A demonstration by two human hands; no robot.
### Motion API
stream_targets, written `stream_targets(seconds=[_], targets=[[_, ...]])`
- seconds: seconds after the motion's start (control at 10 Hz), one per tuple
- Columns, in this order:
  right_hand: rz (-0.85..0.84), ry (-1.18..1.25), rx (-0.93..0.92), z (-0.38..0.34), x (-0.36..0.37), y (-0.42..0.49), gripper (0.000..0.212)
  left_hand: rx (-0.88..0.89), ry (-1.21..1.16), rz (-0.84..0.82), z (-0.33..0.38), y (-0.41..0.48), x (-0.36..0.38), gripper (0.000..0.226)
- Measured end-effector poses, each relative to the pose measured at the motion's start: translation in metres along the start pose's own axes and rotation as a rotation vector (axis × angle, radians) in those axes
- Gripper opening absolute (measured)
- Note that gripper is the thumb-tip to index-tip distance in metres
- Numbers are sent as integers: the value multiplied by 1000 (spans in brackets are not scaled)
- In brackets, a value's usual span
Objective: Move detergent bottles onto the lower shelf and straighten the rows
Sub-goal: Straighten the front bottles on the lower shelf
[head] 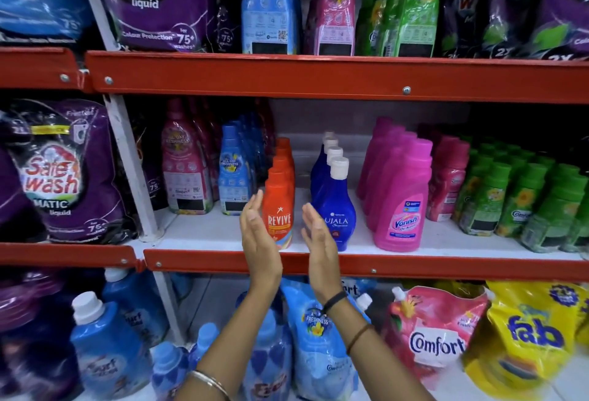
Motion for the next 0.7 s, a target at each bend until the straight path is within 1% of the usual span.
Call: stream_targets(seconds=[0.1,0.2,0.3,0.4,0.6,0.7], targets=[[-10,-17,103,9,19,10,79,-87,65,-61,-6,7,-3,62],[37,36,144,18,22,18,75,-133,64,-129,-10,10,-5,66],[79,93,172,20,20,21,80,-155,65,-148,-14,13,-8,63],[107,183,189,24,19,23,79,-145,68,-172,-14,14,-8,63],[109,171,197,21,19,22,80,-151,82,-210,-11,13,-9,62],[152,192,192,18,17,19,76,-90,125,-184,-4,9,-10,76]])
Point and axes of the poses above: each hand's wrist, its own y-axis towards the middle knuckle, its own x-axis out of the palm, z = x × y, the point moved 5 cm from there along y, towards the middle knuckle, and after that the axes turned 10 degrees about -z, right-handed, at the moved point
